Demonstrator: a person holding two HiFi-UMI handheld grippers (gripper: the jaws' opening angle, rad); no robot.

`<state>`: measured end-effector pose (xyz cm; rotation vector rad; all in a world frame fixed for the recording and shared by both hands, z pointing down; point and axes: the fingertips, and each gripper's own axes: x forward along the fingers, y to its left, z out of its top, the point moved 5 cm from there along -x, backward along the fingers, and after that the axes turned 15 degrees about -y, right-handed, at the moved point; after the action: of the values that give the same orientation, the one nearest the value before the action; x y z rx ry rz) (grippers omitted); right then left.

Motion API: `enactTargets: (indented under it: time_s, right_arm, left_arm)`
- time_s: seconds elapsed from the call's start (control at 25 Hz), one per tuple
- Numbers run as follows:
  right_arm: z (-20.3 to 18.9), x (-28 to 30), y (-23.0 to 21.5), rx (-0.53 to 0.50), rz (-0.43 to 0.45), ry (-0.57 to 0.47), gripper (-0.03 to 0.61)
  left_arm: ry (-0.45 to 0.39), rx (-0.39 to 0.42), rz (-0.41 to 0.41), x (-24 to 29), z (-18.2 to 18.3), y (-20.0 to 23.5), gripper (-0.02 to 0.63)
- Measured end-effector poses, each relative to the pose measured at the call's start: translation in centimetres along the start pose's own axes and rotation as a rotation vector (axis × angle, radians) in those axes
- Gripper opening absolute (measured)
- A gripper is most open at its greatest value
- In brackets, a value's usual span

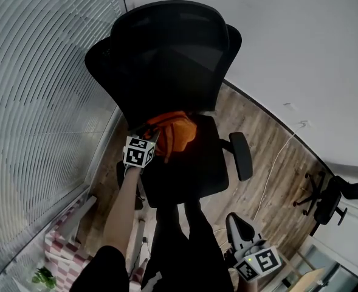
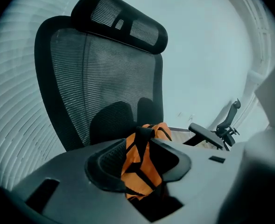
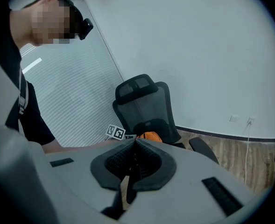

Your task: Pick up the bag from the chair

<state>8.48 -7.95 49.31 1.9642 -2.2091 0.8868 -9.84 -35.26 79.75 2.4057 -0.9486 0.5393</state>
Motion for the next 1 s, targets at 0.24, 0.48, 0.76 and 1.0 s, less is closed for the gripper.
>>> enactTargets:
  time_s: [0.24,0.48,0.76,1.0]
  right_arm:
    - [0.1,-0.8,-0.3,0.014,-0.033,-0.027,0.018]
    - [0.2,-1.2,-0.4,0.025,-0.034,-0.047,0.018]
    - [0.6,-1.6,-0.3,0.027,-0.019,-0.079,0.018]
    - [1.5,-2.4,-0.5,0.029,-0.014,-0.113,0.018]
  left_arm:
    - [-0.033,0.018,0.072,0.3,0.3,0.4,0.067]
    - [-0.078,0.015,0.102,0.0,1.1,-0.2,0.048]
    - [-0.120,0.041,0.075,-1.3,1.8,-3.2,0.044]
    - [-0.120,0.046,0.049,-2.1,2.1,-5.7,0.041]
